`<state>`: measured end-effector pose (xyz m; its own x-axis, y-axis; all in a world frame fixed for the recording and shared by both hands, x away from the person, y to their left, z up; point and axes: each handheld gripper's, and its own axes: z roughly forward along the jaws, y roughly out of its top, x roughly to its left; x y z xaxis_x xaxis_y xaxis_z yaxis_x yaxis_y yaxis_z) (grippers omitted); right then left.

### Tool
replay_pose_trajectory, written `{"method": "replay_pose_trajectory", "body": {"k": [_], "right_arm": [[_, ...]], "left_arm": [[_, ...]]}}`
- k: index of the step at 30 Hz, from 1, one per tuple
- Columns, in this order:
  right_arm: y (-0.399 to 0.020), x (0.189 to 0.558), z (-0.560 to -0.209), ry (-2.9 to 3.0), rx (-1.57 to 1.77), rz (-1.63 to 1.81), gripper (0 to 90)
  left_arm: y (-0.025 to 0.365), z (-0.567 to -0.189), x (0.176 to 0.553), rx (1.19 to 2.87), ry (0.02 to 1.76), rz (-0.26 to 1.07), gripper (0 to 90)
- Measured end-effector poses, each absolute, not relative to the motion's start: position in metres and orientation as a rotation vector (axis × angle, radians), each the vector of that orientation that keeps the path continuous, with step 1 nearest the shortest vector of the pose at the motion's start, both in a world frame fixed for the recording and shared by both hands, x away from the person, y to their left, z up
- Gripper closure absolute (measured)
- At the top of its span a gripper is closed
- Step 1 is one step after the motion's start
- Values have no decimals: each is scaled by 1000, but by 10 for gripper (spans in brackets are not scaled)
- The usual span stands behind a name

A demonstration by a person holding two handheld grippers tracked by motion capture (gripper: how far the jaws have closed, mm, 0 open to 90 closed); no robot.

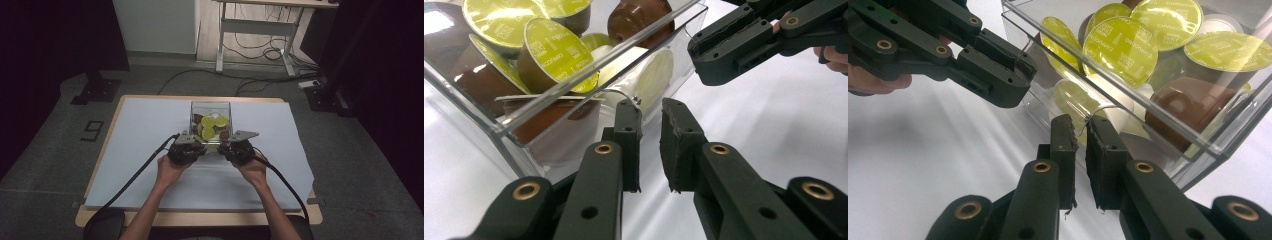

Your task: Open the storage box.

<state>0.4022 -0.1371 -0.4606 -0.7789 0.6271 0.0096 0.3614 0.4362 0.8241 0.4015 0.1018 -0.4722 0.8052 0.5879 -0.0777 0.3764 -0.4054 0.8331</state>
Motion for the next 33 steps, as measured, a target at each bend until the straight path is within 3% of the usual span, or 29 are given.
{"method": "replay_pose_trajectory", "body": {"k": [33], "right_arm": [[-141, 372, -463, 2401, 808, 1298, 809]], "left_arm": [[103, -473, 372, 2053, 680, 279, 782]]}}
